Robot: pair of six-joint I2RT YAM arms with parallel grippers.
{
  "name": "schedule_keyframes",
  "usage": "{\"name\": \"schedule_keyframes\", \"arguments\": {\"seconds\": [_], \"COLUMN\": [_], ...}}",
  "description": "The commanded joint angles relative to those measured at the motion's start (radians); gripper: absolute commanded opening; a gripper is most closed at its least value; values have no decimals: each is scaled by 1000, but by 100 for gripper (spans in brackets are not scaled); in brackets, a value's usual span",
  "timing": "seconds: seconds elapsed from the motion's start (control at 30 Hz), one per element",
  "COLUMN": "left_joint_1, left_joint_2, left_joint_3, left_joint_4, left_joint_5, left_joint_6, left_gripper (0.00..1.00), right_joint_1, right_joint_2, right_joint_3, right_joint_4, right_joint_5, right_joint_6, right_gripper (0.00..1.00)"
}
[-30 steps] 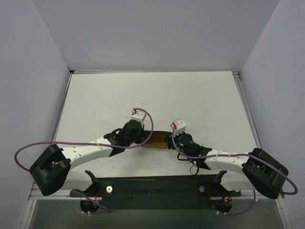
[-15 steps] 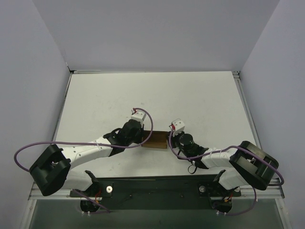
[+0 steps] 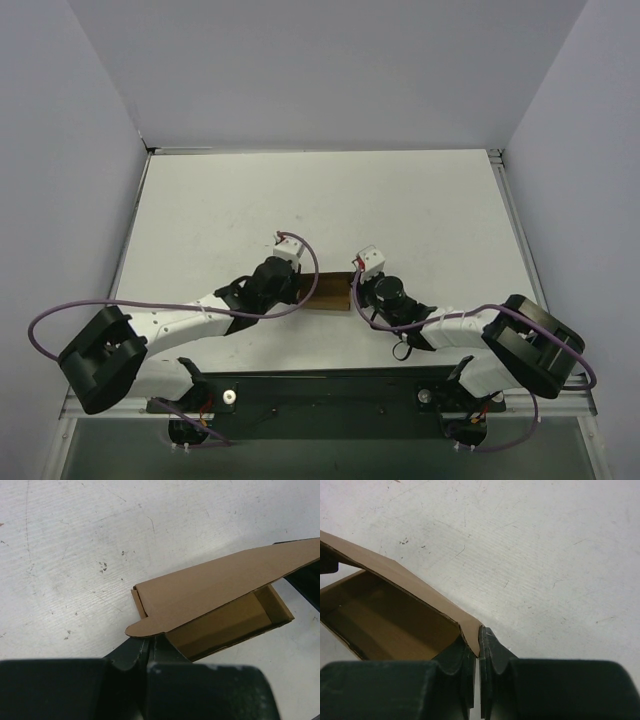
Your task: Fold the paper box
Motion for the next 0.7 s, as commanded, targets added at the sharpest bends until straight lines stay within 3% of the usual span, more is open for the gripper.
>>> {"name": "schedule_keyframes", "arguments": {"seconds": [0.0,0.13,0.27,0.57,0.67], "left_joint_1": [-71,-175,-237,-363,-396], "left_joint_2": [-4,41,97,190,212], "left_joint_3": [-63,-95,-129,-141,-140], "left_joint_4": [99,148,220,253,257], "left_joint_5": [-26,-179,-282,-495,-544], "left_joint_6": [14,23,3,-32,-43], "left_gripper": [0,0,0,0,0], "right_joint_1": [4,7,58,254,288], "right_joint_2": [-7,-17,-4,-4,-37], "right_joint_3": [53,92,87,138,124], "right_joint_4": [33,-50,-23,-78,-81], "right_joint_5": [-55,-12,46,348,375], "right_joint_6": [78,196,267,220,256], "right_gripper": [0,0,0,0,0]}}
